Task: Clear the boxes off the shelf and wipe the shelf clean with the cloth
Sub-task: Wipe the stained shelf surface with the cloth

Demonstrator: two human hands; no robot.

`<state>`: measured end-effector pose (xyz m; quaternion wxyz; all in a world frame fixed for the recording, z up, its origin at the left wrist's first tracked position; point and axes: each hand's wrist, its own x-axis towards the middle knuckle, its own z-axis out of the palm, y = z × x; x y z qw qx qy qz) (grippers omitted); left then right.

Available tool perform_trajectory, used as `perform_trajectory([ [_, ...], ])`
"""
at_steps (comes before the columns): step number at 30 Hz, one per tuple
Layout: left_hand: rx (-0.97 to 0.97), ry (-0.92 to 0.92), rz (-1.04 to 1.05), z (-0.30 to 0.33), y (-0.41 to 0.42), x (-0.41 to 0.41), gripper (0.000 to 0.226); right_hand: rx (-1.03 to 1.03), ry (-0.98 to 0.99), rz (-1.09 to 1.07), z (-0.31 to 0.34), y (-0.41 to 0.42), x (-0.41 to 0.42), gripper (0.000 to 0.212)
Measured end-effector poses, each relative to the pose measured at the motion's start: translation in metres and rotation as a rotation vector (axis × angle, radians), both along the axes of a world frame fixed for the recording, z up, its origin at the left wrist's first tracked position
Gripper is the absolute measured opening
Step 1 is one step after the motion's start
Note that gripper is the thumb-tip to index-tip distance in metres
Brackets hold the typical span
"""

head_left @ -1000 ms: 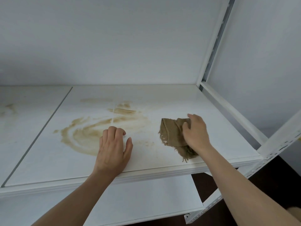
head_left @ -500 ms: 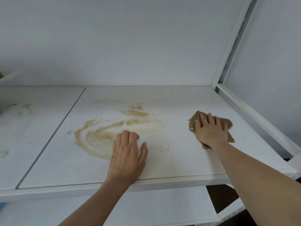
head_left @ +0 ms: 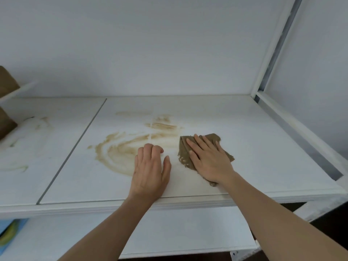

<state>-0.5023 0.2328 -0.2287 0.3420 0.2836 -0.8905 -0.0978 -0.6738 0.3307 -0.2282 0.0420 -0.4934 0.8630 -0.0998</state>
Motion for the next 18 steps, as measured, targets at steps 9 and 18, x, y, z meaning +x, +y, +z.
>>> perform_trajectory([
  [9,0.005,0.008,0.153,-0.003,-0.009,0.028,0.034,0.026,-0.015,-0.497,0.001,0.061,-0.033,0.056],
  [18,0.111,0.114,0.193,0.001,-0.006,0.032,0.041,-0.002,0.014,-0.269,0.001,0.007,0.036,0.057],
])
